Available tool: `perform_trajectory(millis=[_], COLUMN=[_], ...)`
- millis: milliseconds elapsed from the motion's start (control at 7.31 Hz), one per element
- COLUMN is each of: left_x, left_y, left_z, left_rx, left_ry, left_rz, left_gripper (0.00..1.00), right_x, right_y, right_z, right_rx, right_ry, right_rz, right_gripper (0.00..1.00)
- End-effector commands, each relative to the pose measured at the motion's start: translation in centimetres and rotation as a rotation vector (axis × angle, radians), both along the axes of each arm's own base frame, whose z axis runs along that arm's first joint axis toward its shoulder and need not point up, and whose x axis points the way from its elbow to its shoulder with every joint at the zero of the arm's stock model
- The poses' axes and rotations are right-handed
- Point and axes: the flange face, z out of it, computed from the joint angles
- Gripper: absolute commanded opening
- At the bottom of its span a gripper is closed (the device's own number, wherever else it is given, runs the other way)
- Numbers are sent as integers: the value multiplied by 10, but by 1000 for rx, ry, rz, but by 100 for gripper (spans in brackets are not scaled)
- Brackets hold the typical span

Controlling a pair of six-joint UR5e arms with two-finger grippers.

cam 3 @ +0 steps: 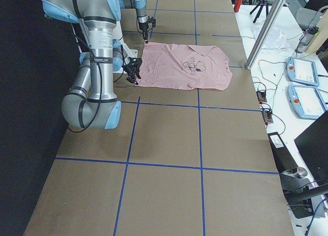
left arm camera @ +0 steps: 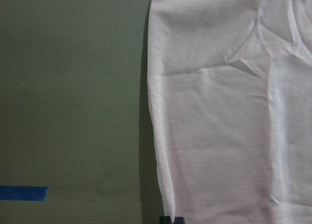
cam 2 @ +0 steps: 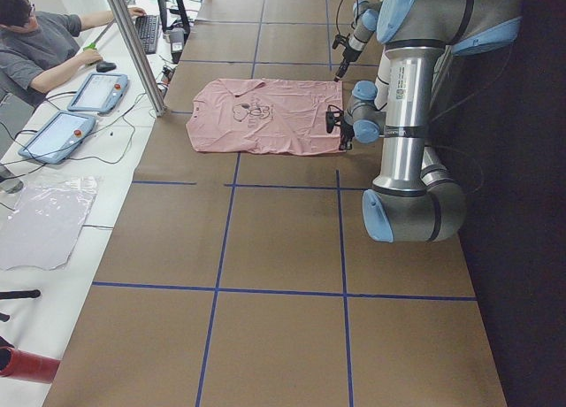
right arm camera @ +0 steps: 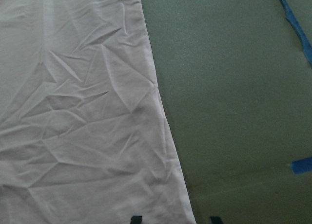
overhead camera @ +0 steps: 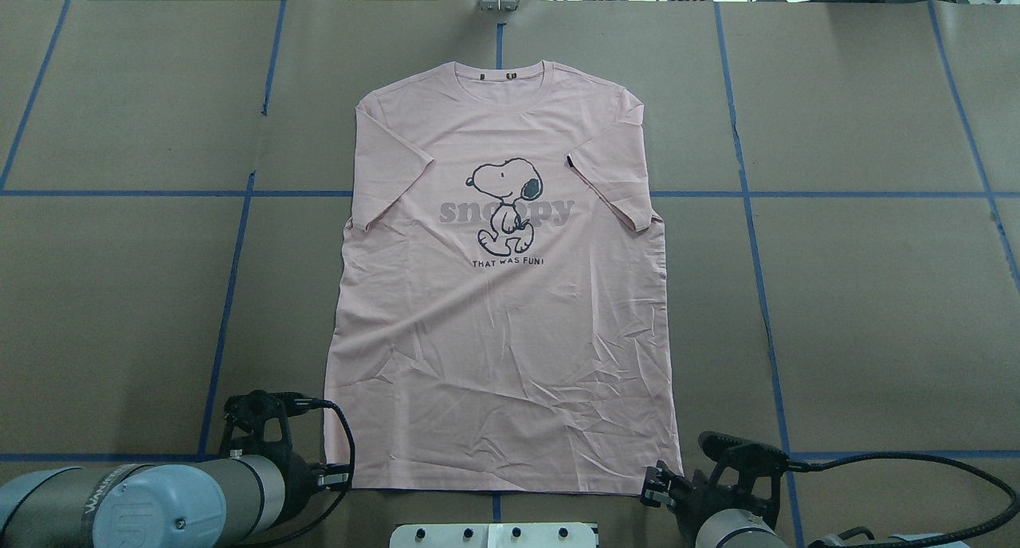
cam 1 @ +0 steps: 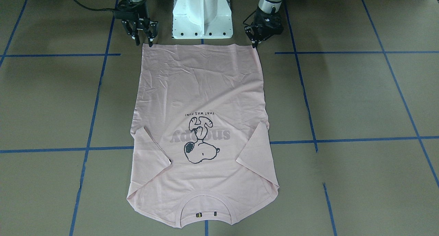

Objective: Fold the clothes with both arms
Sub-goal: 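Grasp the hem corners nearest the robot with both grippers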

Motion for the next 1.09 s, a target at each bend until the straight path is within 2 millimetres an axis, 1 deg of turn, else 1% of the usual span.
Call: perform_trajectory(millis=[0, 274, 410, 821, 958], left_x=[0, 0, 0, 0, 0], left_y=[0, 0, 0, 0, 0], left_z=[0, 0, 0, -1, -1], left_rx=[0, 0, 0, 0, -1], left_ry=[0, 0, 0, 3, 2], left_rz=[0, 0, 0, 0, -1], left_gripper=[0, 0, 0, 0, 0], right_x=[-5, -8, -13, -13, -14], right_y=[6, 8, 8, 8, 12], right_z=[6, 9, 16, 21, 21], right_rx=[-9, -17, -15, -7, -10], right_ry=[6, 7, 22, 28, 20], right_rz=[6, 12, 12, 27, 40], right_gripper=[51, 47, 46, 45, 34])
